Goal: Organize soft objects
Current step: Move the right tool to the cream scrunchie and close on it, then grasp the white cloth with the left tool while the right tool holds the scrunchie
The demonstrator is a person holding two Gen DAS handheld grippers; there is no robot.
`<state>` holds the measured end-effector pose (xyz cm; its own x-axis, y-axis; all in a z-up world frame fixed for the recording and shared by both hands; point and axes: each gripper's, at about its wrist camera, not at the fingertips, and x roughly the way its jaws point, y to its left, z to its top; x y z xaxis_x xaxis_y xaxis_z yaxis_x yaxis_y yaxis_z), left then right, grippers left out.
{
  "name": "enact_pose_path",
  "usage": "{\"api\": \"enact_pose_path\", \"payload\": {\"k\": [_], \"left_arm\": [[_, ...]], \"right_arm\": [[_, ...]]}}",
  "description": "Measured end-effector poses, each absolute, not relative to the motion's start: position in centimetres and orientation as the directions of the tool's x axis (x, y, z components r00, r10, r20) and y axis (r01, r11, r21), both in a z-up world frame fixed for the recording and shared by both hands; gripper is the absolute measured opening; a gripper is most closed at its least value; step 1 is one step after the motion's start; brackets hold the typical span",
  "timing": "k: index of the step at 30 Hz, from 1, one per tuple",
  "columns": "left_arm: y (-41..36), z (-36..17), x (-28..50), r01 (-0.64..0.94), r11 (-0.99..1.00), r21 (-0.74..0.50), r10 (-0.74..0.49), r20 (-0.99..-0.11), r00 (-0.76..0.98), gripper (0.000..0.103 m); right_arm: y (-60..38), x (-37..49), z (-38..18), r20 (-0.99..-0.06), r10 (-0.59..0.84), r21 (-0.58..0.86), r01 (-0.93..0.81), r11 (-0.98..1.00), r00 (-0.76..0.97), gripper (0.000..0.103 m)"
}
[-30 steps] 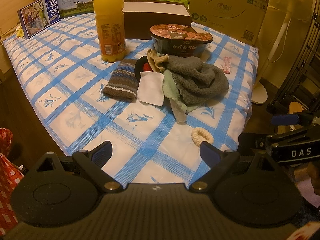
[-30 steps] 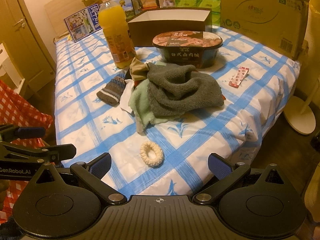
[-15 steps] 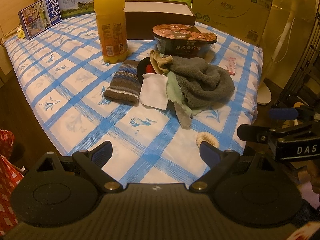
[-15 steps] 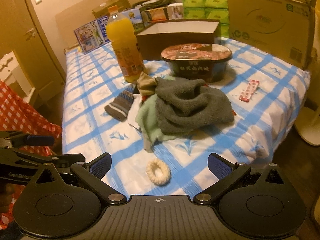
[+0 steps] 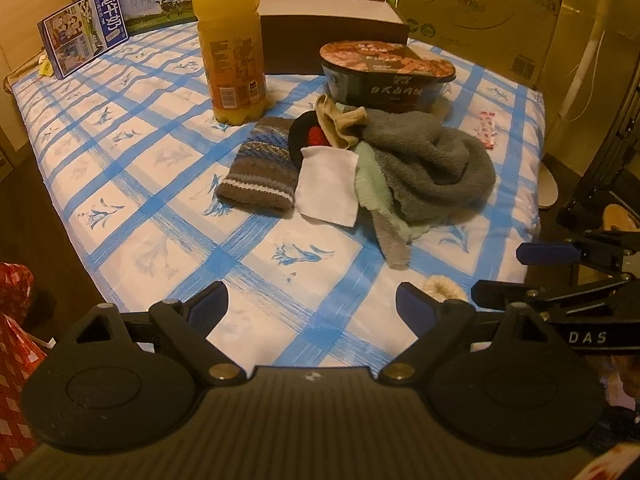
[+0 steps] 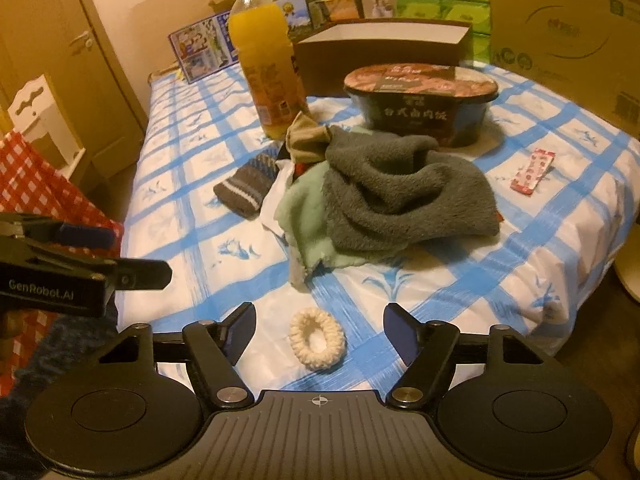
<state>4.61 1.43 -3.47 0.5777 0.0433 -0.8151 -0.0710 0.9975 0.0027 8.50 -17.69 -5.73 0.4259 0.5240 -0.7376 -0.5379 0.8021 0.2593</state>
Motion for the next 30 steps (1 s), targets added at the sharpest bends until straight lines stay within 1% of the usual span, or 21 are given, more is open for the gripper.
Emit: {"api": "enact_pose_path", "payload": {"k": [6, 9, 18, 20, 22, 25, 27, 30], "left_arm": [[2.1, -4.8, 5.4, -0.076, 0.997, 0.0, 0.043, -0.82, 0.571, 0.089], [2.4, -5.6, 6.0, -0.074, 0.997, 0.005, 0.046, -0.824, 0.565, 0.088], [3.1, -6.9, 7.5, -0.063, 0.998, 0.006, 0.041, -0.819, 0.572, 0.087], [3.3, -7.2, 7.8, -0.06, 0.998, 0.006, 0.039, -0.818, 0.573, 0.087], [3.4, -7.5, 8.0, -0.059, 0.998, 0.008, 0.041, -0.82, 0.572, 0.086], [3.6, -8.0, 8.5, -0.057, 0.998, 0.011, 0.041, -0.822, 0.568, 0.085], [3.6, -8.3, 8.9, -0.051, 0.999, 0.016, 0.042, -0.82, 0.57, 0.081], [3.5, -8.9, 9.6, -0.036, 0.999, 0.021, 0.038, -0.815, 0.578, 0.08]], "right_arm": [[-16.1, 9.0, -7.4, -0.764, 0.518, 0.237, -0.579, 0.78, 0.385, 0.066], [-15.4, 9.2, -8.3, -0.779, 0.499, 0.205, -0.598, 0.775, 0.38, 0.061], [-14.2, 9.8, -10.6, -0.813, 0.461, 0.178, -0.602, 0.778, 0.355, 0.054], [-13.9, 9.9, -11.0, -0.823, 0.448, 0.166, -0.607, 0.777, 0.349, 0.048], [-13.8, 9.9, -11.3, -0.822, 0.441, 0.149, -0.61, 0.778, 0.361, 0.04], [-13.8, 10.0, -11.3, -0.818, 0.435, 0.129, -0.617, 0.776, 0.376, 0.022], [-13.9, 10.4, -11.2, -0.814, 0.433, 0.132, -0.603, 0.787, 0.387, 0.022], [-14.4, 11.0, -10.6, -0.796, 0.436, 0.14, -0.574, 0.807, 0.42, 0.021]]}}
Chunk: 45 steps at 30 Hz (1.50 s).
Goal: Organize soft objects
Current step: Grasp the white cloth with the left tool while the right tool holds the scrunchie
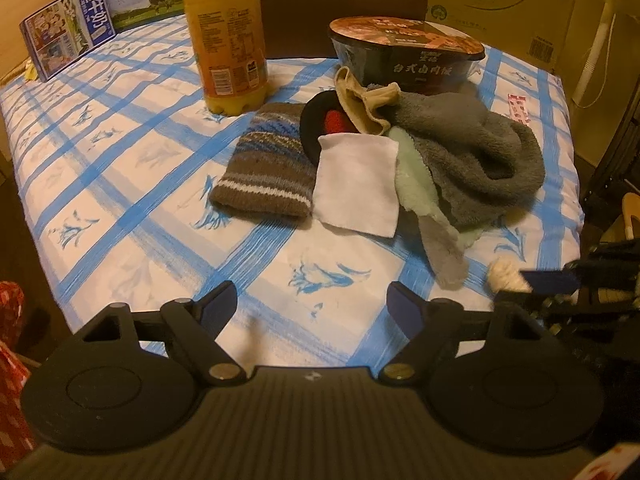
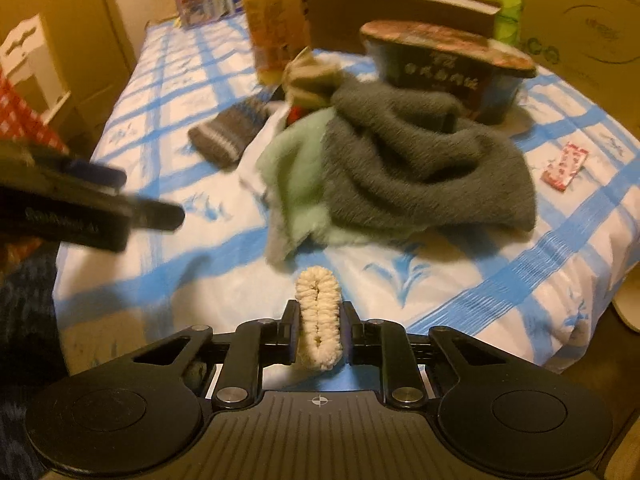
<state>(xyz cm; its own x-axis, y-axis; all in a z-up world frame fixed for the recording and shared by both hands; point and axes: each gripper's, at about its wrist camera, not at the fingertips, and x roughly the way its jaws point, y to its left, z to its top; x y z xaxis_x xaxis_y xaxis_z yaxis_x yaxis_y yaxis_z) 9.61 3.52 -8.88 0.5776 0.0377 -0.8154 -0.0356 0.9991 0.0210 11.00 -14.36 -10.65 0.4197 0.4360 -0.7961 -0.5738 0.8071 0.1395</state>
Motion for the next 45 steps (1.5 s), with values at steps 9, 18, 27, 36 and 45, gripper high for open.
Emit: {"api": "enact_pose_path", "payload": {"k": [9, 18, 27, 36, 45], "left_arm": [[1.8, -10.5, 12.0, 0.07, 0.995, 0.077, 0.017, -0.782, 0.624, 0.076], [0.1, -11.9, 14.2, 0.165, 0.975, 0.151, 0.002, -0.745, 0.667, 0.07], [0.6, -12.3, 15.2, 0.206, 0.962, 0.179, -0.008, -0.735, 0.678, 0.03], [2.7, -10.7, 14.1, 0.177, 0.975, 0.136, -0.028, -0.713, 0.701, 0.007], [4.8, -7.5, 12.6, 0.115, 0.987, 0.109, -0.009, -0.688, 0.726, 0.007]], "right_arm": [[-15.3, 13.5, -8.7, -0.748, 0.441, 0.187, -0.48, 0.857, 0.496, 0.021], [-16.4, 14.7, -8.6, -0.75, 0.417, 0.195, -0.43, 0.882, 0.514, 0.021], [-16.9, 14.9, -9.1, -0.764, 0.397, 0.194, -0.405, 0.893, 0.508, 0.021], [-17.2, 14.6, -8.6, -0.757, 0.396, 0.195, -0.399, 0.896, 0.519, 0.021], [-17.1, 14.3, -6.8, -0.724, 0.416, 0.193, -0.416, 0.888, 0.551, 0.021]]}}
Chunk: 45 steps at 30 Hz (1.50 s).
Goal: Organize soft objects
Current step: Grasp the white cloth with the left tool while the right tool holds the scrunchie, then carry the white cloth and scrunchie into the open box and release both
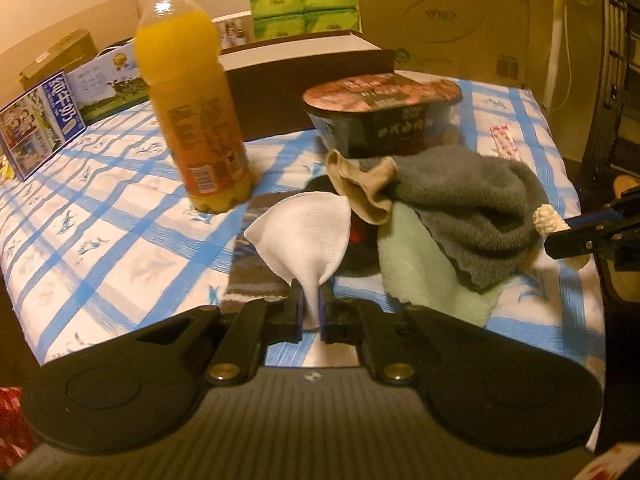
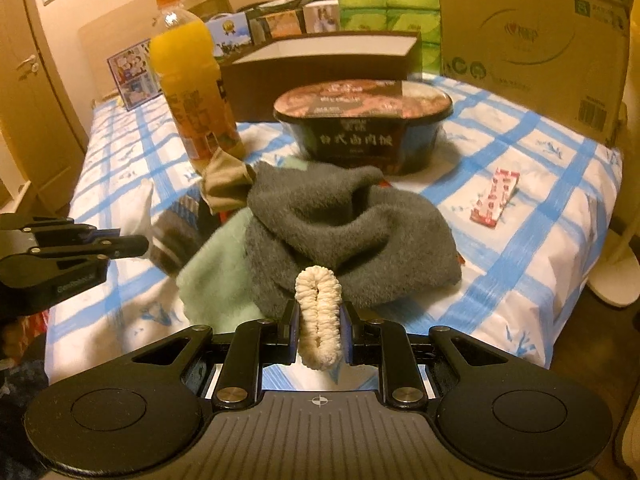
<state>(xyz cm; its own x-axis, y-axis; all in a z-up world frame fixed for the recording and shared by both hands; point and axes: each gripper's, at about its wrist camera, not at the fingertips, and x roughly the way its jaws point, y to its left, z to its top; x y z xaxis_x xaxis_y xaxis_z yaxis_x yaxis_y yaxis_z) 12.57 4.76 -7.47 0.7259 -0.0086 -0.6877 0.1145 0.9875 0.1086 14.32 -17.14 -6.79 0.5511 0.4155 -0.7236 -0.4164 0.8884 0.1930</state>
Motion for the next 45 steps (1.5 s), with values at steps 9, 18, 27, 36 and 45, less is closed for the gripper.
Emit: {"api": "enact_pose_path", "payload": {"k": [9, 18, 27, 36, 45], "left_arm": [[4.9, -4.7, 14.6, 0.111, 0.991, 0.074, -0.033, -0.668, 0.743, 0.007], [4.4, -3.3, 18.5, 0.117, 0.992, 0.055, -0.053, -0.655, 0.754, 0.007], [3.4, -1.0, 26.4, 0.103, 0.994, 0.041, -0.056, -0.624, 0.78, 0.007], [2.8, 1.0, 36.6, 0.047, 0.999, 0.025, -0.022, -0.615, 0.788, 0.007], [2.7, 1.2, 44.7, -0.037, 0.999, 0.03, 0.048, -0.628, 0.776, 0.007]], "right_arm": [[-17.1, 16.0, -4.4, -0.665, 0.445, 0.183, -0.447, 0.876, 0.6, 0.021], [-17.5, 20.1, -2.6, -0.614, 0.482, 0.194, -0.473, 0.86, 0.625, 0.021], [-17.9, 27.8, -0.6, -0.558, 0.506, 0.207, -0.48, 0.852, 0.657, 0.021], [-18.6, 38.4, 1.2, -0.508, 0.544, 0.282, -0.467, 0.838, 0.668, 0.021], [-17.4, 46.9, 0.6, -0.496, 0.59, 0.344, -0.48, 0.807, 0.637, 0.021]]}}
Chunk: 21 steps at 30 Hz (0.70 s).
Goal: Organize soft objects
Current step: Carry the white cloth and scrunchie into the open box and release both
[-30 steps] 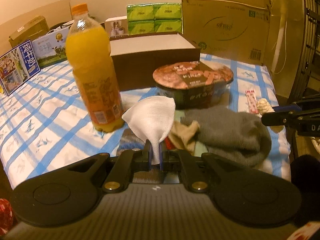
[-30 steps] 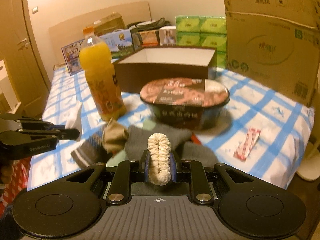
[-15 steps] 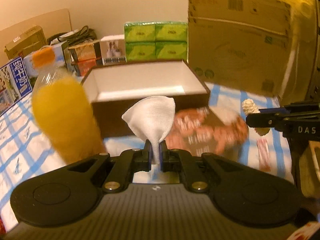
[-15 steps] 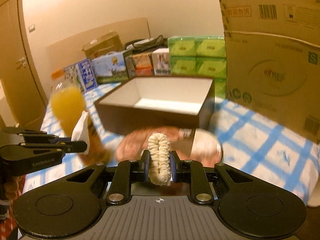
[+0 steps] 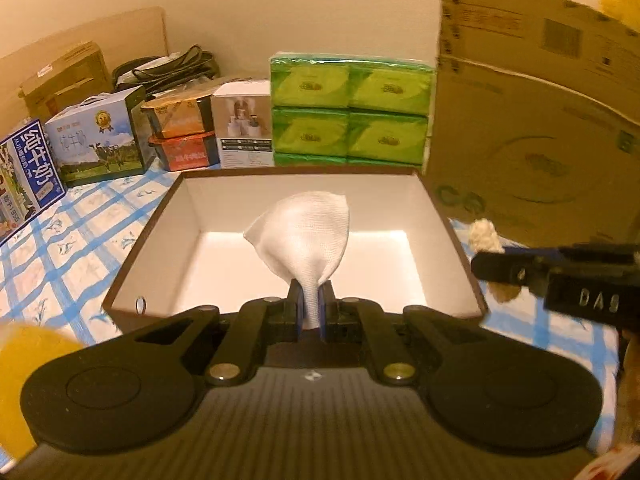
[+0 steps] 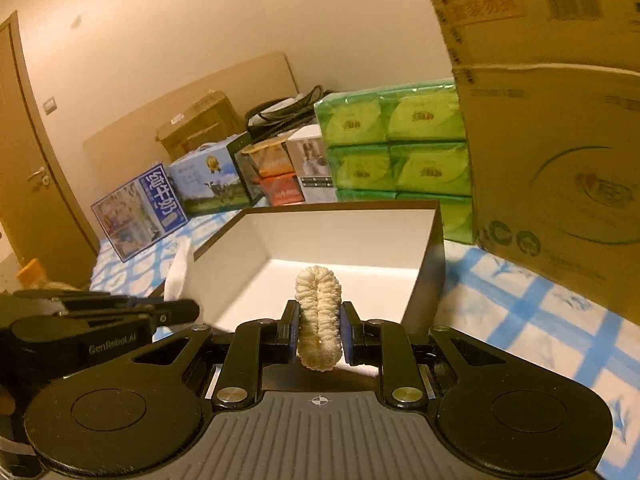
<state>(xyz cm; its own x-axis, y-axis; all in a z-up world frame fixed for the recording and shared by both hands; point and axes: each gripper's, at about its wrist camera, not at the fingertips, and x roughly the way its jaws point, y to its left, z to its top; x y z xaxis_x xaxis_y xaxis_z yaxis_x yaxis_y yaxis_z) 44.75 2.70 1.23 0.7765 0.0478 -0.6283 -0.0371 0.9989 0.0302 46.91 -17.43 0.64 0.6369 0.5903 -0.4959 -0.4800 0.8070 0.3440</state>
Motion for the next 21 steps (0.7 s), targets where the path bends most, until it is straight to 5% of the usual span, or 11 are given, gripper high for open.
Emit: {"api": "enact_pose_path", "payload": {"k": [12, 15, 21], "left_arm": [[3.0, -1.1, 50.5, -0.113, 0.994, -0.001, 0.082, -0.683, 0.726, 0.01], [3.3, -1.5, 51.2, -0.126, 0.991, -0.042, 0.061, -0.696, 0.716, 0.025], [3.8, -1.9, 51.4, -0.139, 0.989, -0.058, 0.058, -0.706, 0.706, 0.028]], "right_arm": [[-16.5, 52.0, -2.1, -0.534, 0.581, 0.358, -0.459, 0.813, 0.614, 0.023], [-16.5, 52.9, -2.3, -0.529, 0.598, 0.401, -0.443, 0.802, 0.602, 0.047], [-16.5, 53.4, -2.0, -0.523, 0.596, 0.405, -0.438, 0.803, 0.609, 0.049]]}}
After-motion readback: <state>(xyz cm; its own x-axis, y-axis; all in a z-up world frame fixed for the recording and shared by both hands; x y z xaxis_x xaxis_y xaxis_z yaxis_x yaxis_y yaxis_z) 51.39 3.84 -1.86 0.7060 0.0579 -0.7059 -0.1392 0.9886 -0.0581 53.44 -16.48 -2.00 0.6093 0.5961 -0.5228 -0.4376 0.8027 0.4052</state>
